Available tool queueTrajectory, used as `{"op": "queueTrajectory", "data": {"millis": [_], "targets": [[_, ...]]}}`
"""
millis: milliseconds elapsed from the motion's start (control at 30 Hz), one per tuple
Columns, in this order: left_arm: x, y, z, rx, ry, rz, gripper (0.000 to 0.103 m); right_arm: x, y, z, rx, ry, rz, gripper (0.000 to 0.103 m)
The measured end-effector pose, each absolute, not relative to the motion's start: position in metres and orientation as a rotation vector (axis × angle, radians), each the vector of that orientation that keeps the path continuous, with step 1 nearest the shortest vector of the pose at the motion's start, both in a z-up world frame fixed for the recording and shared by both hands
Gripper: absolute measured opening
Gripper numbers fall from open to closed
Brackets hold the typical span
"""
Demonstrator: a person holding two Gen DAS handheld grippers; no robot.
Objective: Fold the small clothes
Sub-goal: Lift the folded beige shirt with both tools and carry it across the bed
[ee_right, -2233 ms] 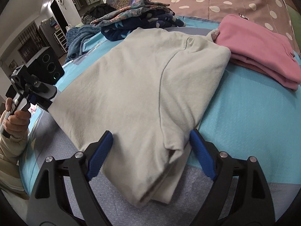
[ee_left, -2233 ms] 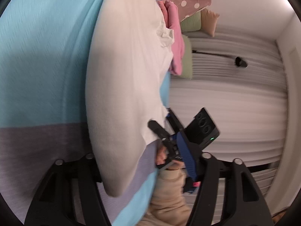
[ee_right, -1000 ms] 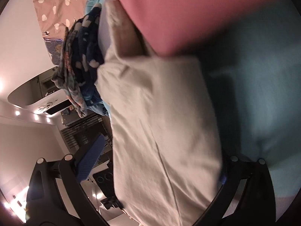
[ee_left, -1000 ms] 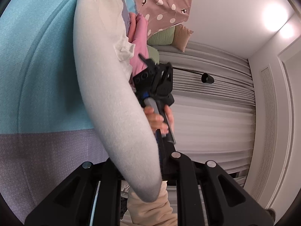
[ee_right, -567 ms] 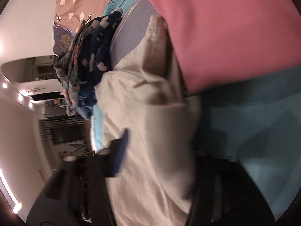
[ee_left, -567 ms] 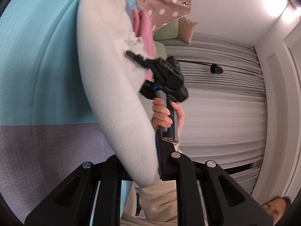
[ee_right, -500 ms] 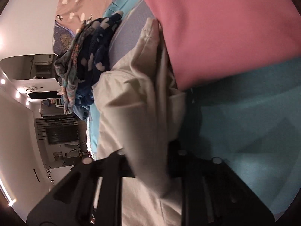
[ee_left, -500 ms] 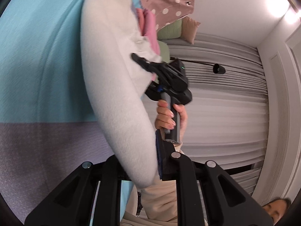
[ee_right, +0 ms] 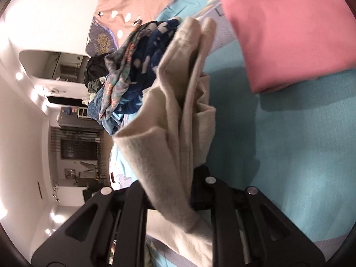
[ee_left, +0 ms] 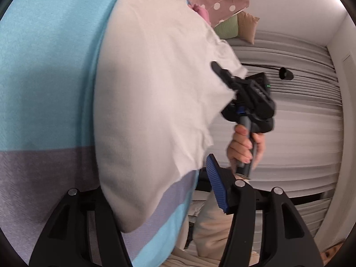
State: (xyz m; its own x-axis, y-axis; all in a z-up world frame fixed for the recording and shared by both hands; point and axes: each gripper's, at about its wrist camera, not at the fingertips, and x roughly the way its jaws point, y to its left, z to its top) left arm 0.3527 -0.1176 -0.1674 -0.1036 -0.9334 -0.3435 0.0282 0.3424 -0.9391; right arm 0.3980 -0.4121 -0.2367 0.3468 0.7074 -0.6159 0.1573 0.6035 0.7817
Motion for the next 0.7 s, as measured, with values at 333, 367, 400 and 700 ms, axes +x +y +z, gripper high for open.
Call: {"op": "queueTrajectory", "data": {"millis": [333, 367, 400, 700], "targets": [[0.364, -0.114, -0.184, -0.929, 1.443, -1.050, 0.058, 0.406, -0.396, -0.206, 0.772, 1.151, 0.452, 0.013], [0.363, -0.112, -0.179, -0.893, 1.428, -1.042, 0.058, 0.406, -0.398, -0.207, 0.775, 1.152, 0.451, 0.013], [0.364, -0.110, -0.177, -0.868, 1.424, -1.031, 0.060, 0.407, -0.400, -0.208, 0.786, 1.157, 0.456, 0.013], [0.340, -0.083, -0.192, -0.701, 1.477, -1.000, 0.090, 0.410, -0.398, -0.219, 0.798, 1.182, 0.453, 0.013]]}}
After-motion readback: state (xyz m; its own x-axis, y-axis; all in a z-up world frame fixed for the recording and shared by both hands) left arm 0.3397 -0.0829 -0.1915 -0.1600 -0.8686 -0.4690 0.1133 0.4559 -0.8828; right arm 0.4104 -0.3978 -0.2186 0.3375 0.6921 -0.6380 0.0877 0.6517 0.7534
